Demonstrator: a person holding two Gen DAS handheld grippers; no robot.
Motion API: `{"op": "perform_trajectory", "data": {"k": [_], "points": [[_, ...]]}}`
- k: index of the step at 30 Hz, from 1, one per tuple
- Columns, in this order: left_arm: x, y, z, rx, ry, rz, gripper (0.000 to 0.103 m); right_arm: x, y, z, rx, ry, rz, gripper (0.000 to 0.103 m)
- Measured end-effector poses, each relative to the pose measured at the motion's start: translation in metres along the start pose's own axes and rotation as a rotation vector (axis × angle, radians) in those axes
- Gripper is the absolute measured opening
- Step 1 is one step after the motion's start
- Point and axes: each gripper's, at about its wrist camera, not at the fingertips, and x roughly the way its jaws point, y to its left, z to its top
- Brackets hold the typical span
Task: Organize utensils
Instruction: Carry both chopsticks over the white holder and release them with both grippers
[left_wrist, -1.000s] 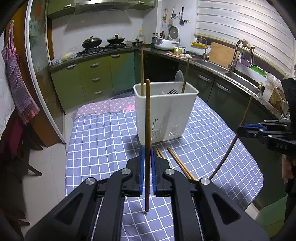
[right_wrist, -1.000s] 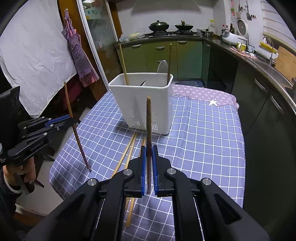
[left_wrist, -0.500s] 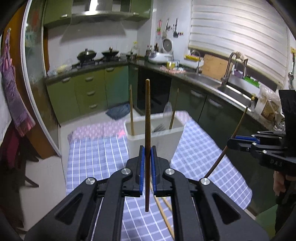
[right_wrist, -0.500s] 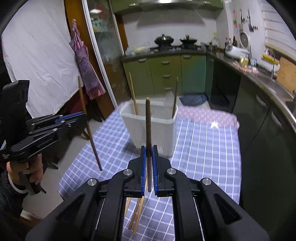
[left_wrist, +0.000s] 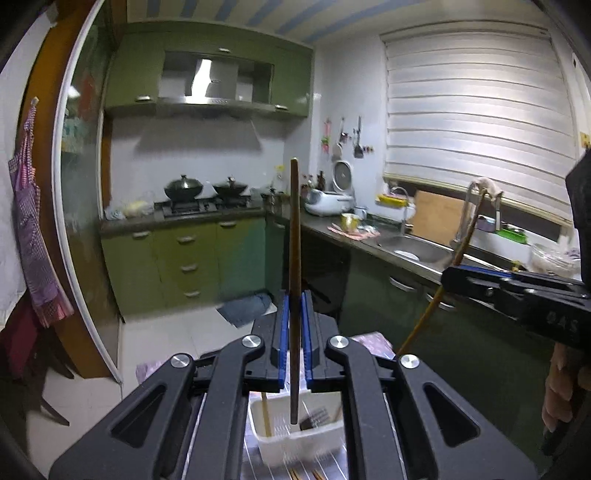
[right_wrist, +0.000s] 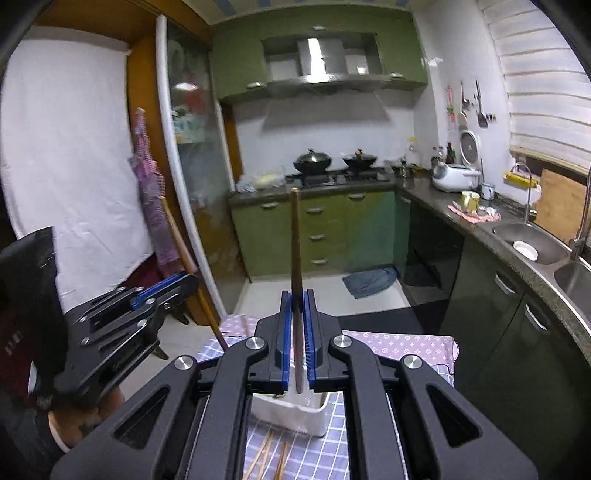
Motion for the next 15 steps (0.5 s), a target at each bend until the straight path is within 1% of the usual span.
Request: {"op": "perform_trajectory", "data": {"k": [1, 3, 5, 9, 11, 13, 15], "points": [[0.011, 0.001, -0.004, -0.002, 0.013, 0.011, 0.007, 0.013, -0.002, -0.002, 0.004, 0.023, -0.007, 0.007], [0.031, 0.004, -0.016, -0.011, 0.066, 0.018, 0.007, 0.038, -0.006, -0.009, 0.012, 0.077, -0.014, 0.007], [0.045, 0.005, -0.028, -0.004, 0.114, 0.032, 0.007, 0.060, -0.010, -0.024, 0.014, 0.131, -0.021, 0.007], [0.064, 0.009, -0.052, 0.003, 0.204, 0.054, 0.007, 0.083, -0.015, -0.044, 0.021, 0.202, -0.022, 0.007], [0.065, 0.009, -0.059, 0.011, 0.225, 0.059, 0.010, 0.087, -0.016, -0.049, 0.019, 0.214, -0.016, 0.008], [0.061, 0.009, -0.062, 0.024, 0.236, 0.063, 0.014, 0.085, -0.013, -0.050, 0.016, 0.208, -0.015, 0.019], [0.056, 0.009, -0.061, 0.028, 0.244, 0.068, 0.016, 0.080, -0.012, -0.049, 0.007, 0.197, -0.014, 0.019]]}}
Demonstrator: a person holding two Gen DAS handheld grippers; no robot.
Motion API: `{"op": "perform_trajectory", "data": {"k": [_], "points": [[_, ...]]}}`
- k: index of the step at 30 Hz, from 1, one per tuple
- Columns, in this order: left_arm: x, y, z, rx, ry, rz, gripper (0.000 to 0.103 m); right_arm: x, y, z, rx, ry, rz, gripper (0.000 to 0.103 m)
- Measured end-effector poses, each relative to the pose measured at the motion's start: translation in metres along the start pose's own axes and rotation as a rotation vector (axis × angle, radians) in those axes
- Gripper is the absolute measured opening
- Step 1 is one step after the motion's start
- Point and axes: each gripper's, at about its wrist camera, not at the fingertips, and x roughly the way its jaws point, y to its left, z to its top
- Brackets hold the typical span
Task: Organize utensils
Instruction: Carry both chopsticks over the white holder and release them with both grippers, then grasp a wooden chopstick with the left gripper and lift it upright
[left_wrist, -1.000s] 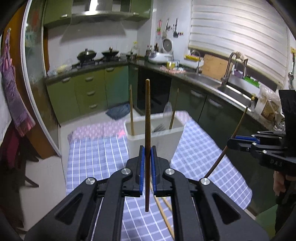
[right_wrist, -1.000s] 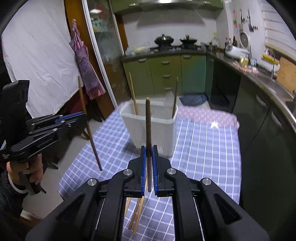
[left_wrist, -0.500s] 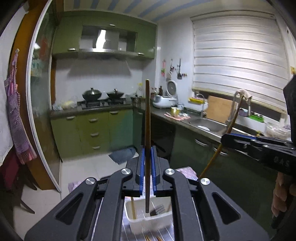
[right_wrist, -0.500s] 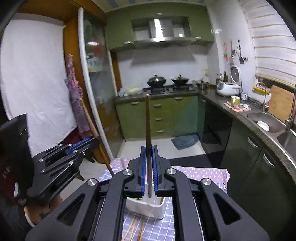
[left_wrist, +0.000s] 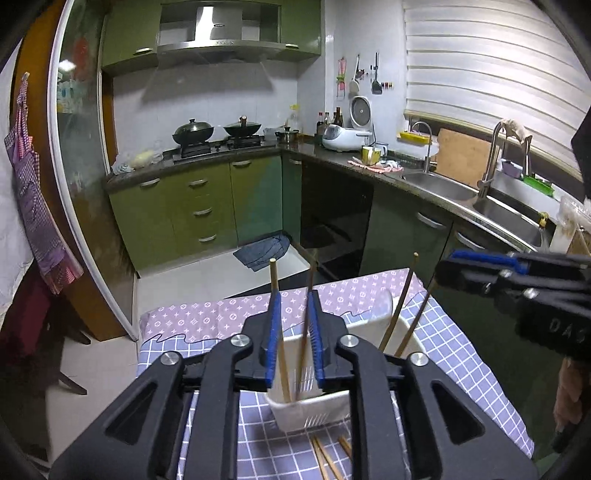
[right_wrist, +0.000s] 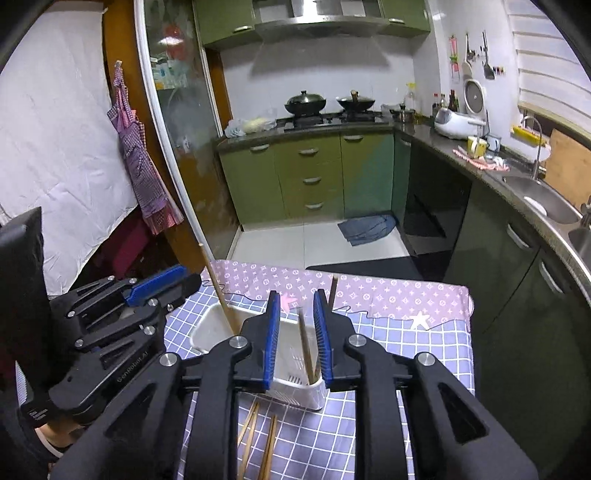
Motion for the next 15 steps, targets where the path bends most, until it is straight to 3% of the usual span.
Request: {"op": "perform_trajectory", "data": {"k": [4, 7, 10, 14, 15], "points": [[-0.016, 0.007, -0.004, -0.025, 0.058, 0.016, 0.018, -0.036, 0.004, -0.003, 0.001, -0.047, 0.030, 0.022], [-0.019, 0.011, -0.020, -0.027, 0.185, 0.022, 0.018, -0.060, 0.004, -0.018, -0.024, -0.039, 0.025, 0.029], [-0.010, 0.014, -0.054, -0.040, 0.357, -0.008, 0.018, -0.060, 0.003, -0.048, -0.056, 0.063, 0.002, 0.029], [0.020, 0.005, -0.115, -0.052, 0.642, -0.096, 0.018, -0.027, -0.010, -0.104, -0.076, 0.259, -0.037, 0.029], [0.024, 0.004, -0.125, -0.057, 0.677, -0.101, 0.018, -0.021, -0.014, -0.115, -0.074, 0.291, -0.045, 0.029]]}}
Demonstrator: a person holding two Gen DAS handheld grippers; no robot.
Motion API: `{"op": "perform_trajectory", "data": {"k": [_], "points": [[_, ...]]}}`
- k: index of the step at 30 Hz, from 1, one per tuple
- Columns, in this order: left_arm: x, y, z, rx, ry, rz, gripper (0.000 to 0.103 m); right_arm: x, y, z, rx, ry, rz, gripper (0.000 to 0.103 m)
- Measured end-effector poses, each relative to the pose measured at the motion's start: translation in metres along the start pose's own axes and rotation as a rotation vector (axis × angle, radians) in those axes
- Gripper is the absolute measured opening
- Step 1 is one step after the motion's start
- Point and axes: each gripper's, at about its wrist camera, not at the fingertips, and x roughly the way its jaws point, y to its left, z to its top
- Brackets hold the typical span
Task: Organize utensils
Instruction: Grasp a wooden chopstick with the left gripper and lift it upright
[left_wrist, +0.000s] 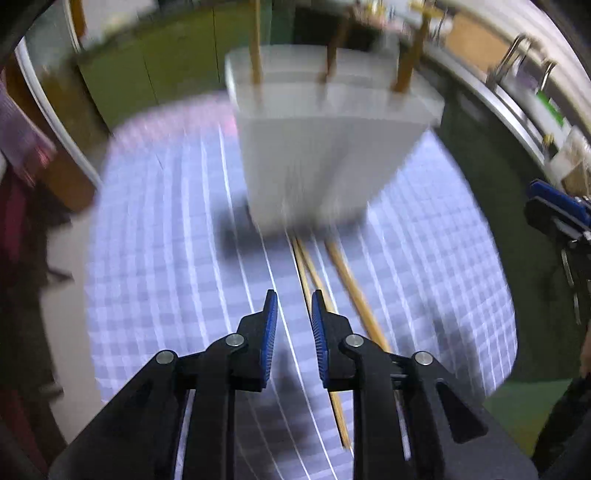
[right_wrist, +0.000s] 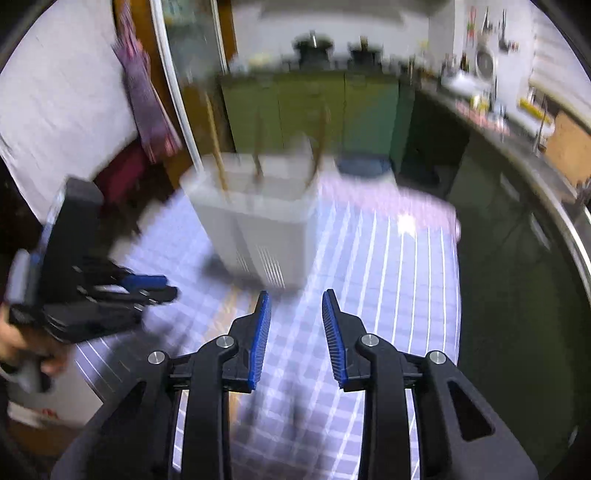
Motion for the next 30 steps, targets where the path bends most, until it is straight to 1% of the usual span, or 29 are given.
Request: {"op": "perform_trajectory", "data": {"k": [1, 3, 5, 7, 9, 11, 15, 20, 25, 28, 29, 30], "points": [[0.012, -0.002, -0.004, -0.002, 0.039, 0.002, 0.018, 0.014, -0.006, -0.011, 0.009, 0.046, -0.003, 0.029], [0.029, -0.005, -0.008, 0.002, 0.081, 0.021, 0.018, 0.031, -0.015, -0.027, 0.036, 0.098, 0.009, 0.029], [0.041, -0.011, -0.011, -0.002, 0.111, 0.030, 0.018, 0.045, -0.020, -0.039, 0.049, 0.136, 0.024, 0.029], [0.049, -0.013, -0.011, -0.013, 0.137, 0.037, 0.018, 0.053, -0.023, -0.046, 0.052, 0.157, 0.030, 0.029], [0.057, -0.014, -0.010, -0.025, 0.156, 0.059, 0.018, 0.061, -0.023, -0.052, 0.047, 0.173, 0.038, 0.029], [0.066, -0.014, -0.007, -0.033, 0.176, 0.080, 0.018, 0.065, -0.023, -0.052, 0.044, 0.181, 0.046, 0.029], [0.078, -0.013, -0.007, -0.062, 0.222, 0.066, 0.018, 0.070, -0.022, -0.053, 0.039, 0.189, 0.065, 0.029], [0.084, -0.015, -0.008, -0.057, 0.226, 0.105, 0.018, 0.077, -0.025, -0.059, 0.048, 0.201, 0.078, 0.029], [0.088, -0.034, -0.003, -0.041, 0.236, 0.129, 0.014, 0.075, -0.027, -0.060, 0.048, 0.203, 0.080, 0.032], [0.091, -0.043, 0.004, -0.039, 0.243, 0.129, 0.010, 0.074, -0.026, -0.060, 0.044, 0.207, 0.077, 0.032], [0.092, -0.044, 0.005, -0.040, 0.251, 0.119, 0.008, 0.074, -0.025, -0.060, 0.041, 0.209, 0.076, 0.032], [0.095, -0.048, 0.009, -0.039, 0.255, 0.118, 0.008, 0.075, -0.024, -0.060, 0.039, 0.212, 0.075, 0.032]]}}
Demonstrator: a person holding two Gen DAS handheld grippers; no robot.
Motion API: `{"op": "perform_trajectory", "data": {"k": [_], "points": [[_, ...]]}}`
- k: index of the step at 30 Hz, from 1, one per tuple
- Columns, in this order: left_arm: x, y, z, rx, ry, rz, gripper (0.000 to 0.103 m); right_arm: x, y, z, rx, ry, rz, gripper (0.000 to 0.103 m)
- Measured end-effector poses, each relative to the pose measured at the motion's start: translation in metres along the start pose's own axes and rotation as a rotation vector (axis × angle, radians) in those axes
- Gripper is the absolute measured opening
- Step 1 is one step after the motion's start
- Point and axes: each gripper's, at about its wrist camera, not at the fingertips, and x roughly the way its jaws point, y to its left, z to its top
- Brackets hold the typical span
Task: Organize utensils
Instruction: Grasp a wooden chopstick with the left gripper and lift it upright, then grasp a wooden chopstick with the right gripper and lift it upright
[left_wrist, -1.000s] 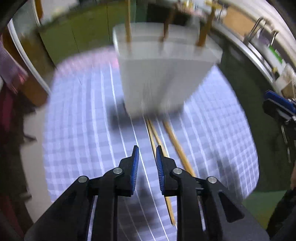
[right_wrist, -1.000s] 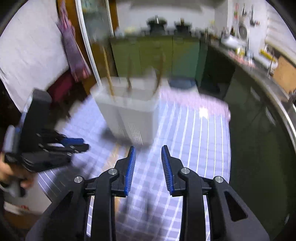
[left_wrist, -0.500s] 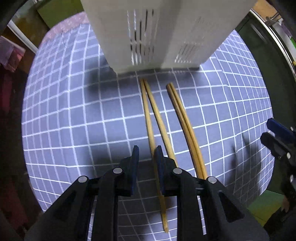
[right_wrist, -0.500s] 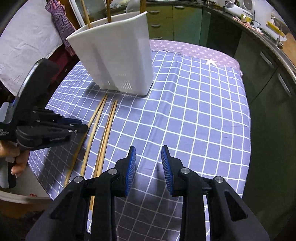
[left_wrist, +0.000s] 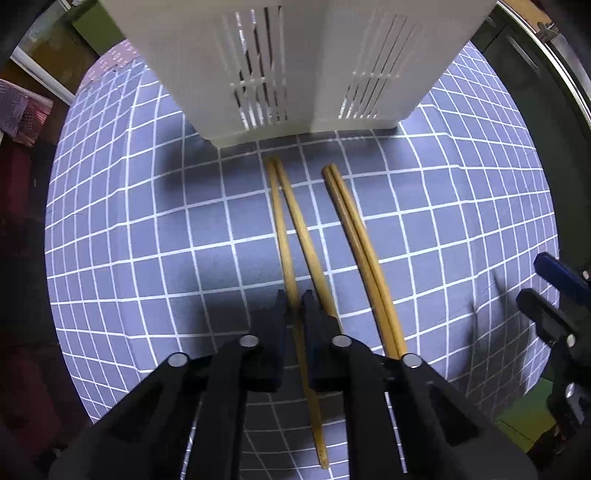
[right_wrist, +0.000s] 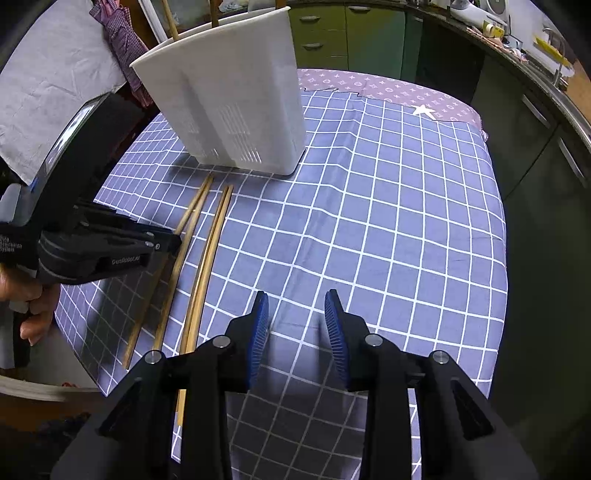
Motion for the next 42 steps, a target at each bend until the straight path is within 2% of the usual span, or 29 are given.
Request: {"op": "perform_trajectory", "data": {"k": [5, 9, 12, 14, 17, 20, 23, 28, 37, 42], "points": [[-0.001, 0.004, 0.005, -0.005, 0.004, -0.028, 0.007, 0.001, 0.007, 0.002, -0.012, 0.016, 0.007, 0.032], [-0.021, 0.016, -0.001, -0.004, -0.070, -0.048, 0.006, 0.006, 0.017, 0.007, -0.028, 0.036, 0.020, 0.032], [-0.049, 0.021, -0.012, 0.014, -0.182, -0.035, 0.006, 0.014, 0.026, 0.012, -0.037, 0.054, 0.034, 0.032], [-0.068, 0.025, -0.022, 0.016, -0.253, -0.055, 0.006, 0.021, 0.034, 0.019, -0.039, 0.062, 0.045, 0.032], [-0.095, 0.030, -0.045, 0.026, -0.382, -0.064, 0.006, 0.032, 0.044, 0.027, -0.048, 0.087, 0.063, 0.022], [-0.109, 0.045, -0.065, 0.022, -0.475, -0.060, 0.006, 0.046, 0.057, 0.035, -0.066, 0.115, 0.051, 0.018], [-0.119, 0.057, -0.077, 0.016, -0.531, -0.053, 0.006, 0.059, 0.064, 0.041, -0.067, 0.144, 0.050, 0.015], [-0.127, 0.060, -0.084, 0.018, -0.568, -0.054, 0.006, 0.074, 0.073, 0.046, -0.068, 0.170, 0.036, 0.014], [-0.122, 0.066, -0.095, 0.021, -0.573, -0.072, 0.006, 0.084, 0.081, 0.050, -0.068, 0.194, 0.005, 0.014], [-0.121, 0.064, -0.096, 0.029, -0.584, -0.067, 0.006, 0.093, 0.098, 0.053, -0.100, 0.210, -0.025, 0.014]]}}
